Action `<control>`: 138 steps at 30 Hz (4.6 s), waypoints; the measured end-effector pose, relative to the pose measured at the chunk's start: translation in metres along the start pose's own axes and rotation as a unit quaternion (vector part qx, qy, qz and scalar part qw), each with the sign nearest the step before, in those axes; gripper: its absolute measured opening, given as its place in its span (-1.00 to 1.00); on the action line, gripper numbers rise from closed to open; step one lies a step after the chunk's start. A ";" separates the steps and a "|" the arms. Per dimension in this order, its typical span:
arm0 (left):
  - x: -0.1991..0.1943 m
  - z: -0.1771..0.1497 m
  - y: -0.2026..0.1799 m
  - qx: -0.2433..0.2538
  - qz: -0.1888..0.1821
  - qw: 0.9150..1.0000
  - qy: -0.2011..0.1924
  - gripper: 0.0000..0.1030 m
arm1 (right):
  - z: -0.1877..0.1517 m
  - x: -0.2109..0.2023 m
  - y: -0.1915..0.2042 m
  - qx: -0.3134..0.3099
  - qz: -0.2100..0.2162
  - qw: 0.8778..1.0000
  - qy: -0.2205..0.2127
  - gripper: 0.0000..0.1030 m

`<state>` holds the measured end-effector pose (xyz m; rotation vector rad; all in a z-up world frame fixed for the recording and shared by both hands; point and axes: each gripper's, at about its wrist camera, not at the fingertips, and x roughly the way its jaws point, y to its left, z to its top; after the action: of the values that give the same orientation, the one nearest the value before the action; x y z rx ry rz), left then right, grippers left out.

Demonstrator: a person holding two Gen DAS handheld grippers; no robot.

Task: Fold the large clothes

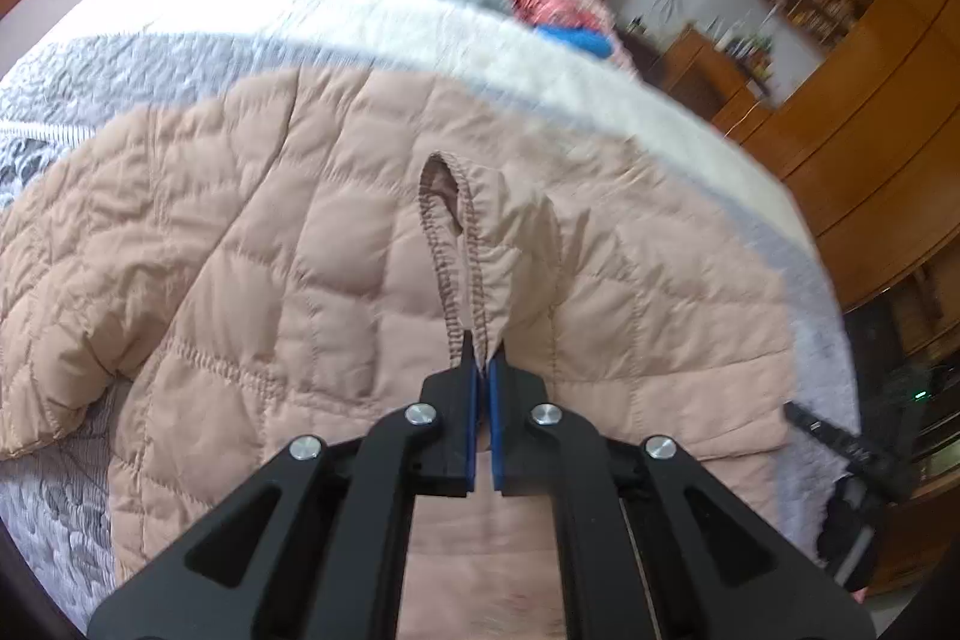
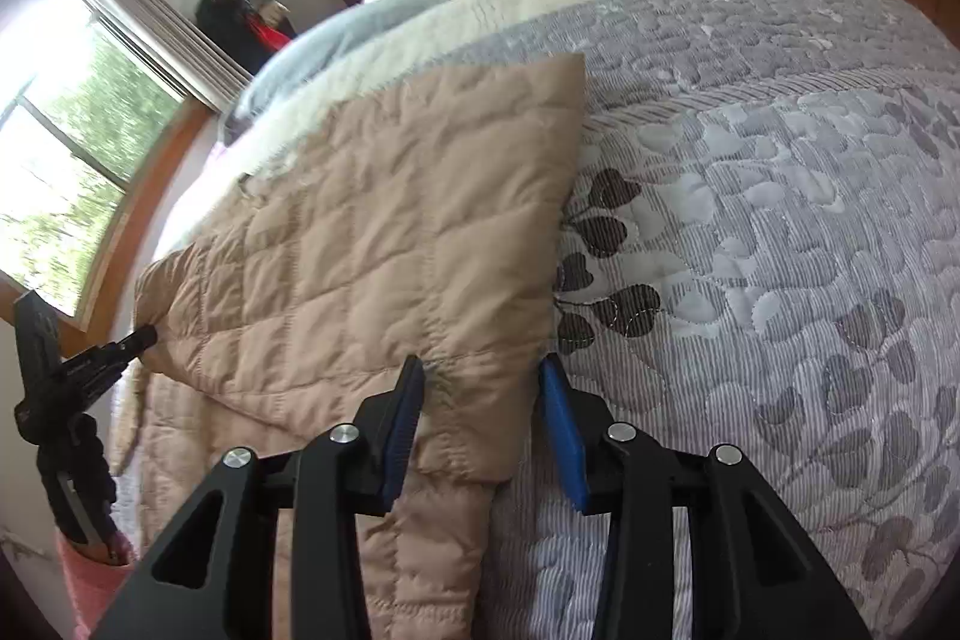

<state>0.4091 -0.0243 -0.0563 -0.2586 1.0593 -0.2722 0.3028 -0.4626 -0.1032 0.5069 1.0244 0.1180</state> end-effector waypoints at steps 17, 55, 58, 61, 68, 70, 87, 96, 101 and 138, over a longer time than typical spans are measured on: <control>-0.016 -0.004 0.017 -0.002 0.012 1.000 -0.022 -0.46 | 0.001 -0.029 0.029 -0.022 -0.024 0.999 -0.023 -0.09; -0.112 -0.078 0.169 -0.103 0.093 0.989 -0.049 0.43 | -0.020 -0.051 0.020 -0.028 -0.068 0.997 -0.034 0.21; -0.137 -0.100 0.232 -0.175 0.117 0.976 -0.060 0.43 | -0.018 -0.043 0.017 -0.021 -0.064 0.997 -0.026 0.21; -0.154 -0.114 0.281 -0.240 0.129 0.959 -0.076 0.41 | -0.021 -0.033 0.024 -0.031 -0.065 0.997 -0.023 0.21; -0.168 -0.121 0.365 -0.352 0.123 0.921 -0.118 0.36 | -0.023 -0.022 0.026 -0.033 -0.075 0.997 -0.015 0.21; -0.167 -0.118 0.373 -0.364 0.120 0.914 -0.129 0.30 | -0.023 -0.020 0.025 -0.035 -0.076 0.996 -0.014 0.21; -0.164 -0.128 0.392 -0.395 0.131 0.897 -0.150 -0.86 | -0.027 0.009 0.019 -0.037 -0.092 0.995 0.005 0.25; -0.192 -0.096 0.332 -0.301 0.165 0.915 -0.213 -0.96 | -0.031 -0.025 0.029 -0.073 -0.105 0.991 -0.036 0.26; -0.211 -0.072 0.254 -0.207 0.125 0.938 -0.247 -0.96 | -0.037 -0.037 0.042 -0.078 -0.077 0.994 -0.027 0.26; -0.040 -0.077 0.007 0.094 -0.106 0.990 0.001 0.15 | -0.042 -0.004 0.042 -0.080 -0.063 0.995 0.009 0.26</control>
<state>0.3234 -0.0096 -0.0616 -0.2002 1.0015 -0.5601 0.2710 -0.4122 -0.0986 0.2946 1.0521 0.0916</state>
